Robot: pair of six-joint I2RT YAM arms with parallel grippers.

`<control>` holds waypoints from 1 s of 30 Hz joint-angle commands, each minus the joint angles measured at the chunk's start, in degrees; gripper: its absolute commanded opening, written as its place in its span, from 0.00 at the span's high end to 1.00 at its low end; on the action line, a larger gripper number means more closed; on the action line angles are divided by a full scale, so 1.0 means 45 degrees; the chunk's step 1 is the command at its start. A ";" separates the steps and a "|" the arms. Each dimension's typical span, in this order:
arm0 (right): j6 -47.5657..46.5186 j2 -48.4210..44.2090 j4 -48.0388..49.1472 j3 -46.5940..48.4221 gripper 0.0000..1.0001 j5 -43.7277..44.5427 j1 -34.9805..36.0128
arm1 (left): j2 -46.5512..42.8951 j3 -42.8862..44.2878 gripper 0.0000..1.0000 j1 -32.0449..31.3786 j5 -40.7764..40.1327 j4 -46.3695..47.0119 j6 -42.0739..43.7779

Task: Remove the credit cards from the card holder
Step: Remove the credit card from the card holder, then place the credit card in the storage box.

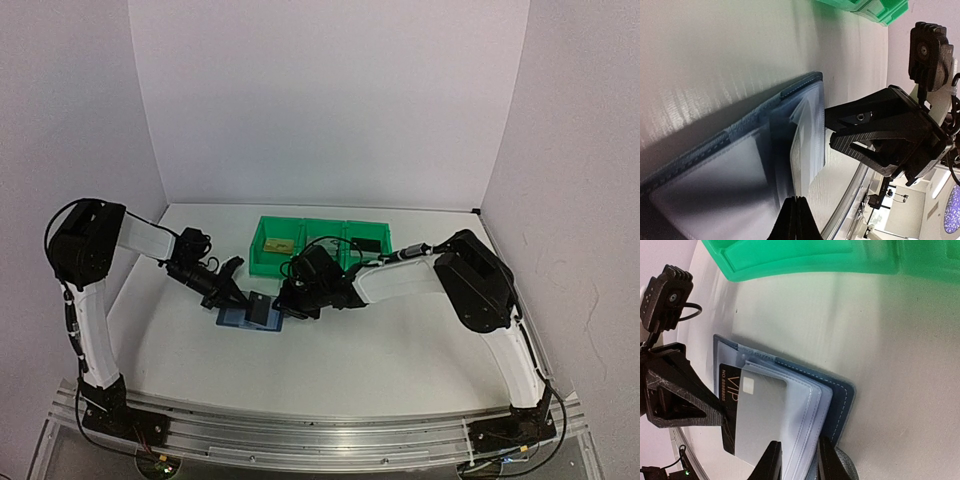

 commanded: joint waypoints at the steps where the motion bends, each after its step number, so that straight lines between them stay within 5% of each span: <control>1: 0.0157 0.0858 -0.2056 -0.0895 0.78 -0.0309 0.0136 | -0.0835 0.0018 1.00 0.0286 -0.0644 -0.0886 0.1160; 13: -0.0640 0.0567 -0.2039 -0.0351 0.77 -0.0675 0.0131 | -0.1538 0.0629 1.00 0.0955 -0.1243 -0.2871 0.3565; 30: -0.2015 -0.0566 -0.1730 0.1385 0.66 -0.1168 0.0085 | -0.1745 0.1005 1.00 0.0946 -0.0705 -0.3053 0.3296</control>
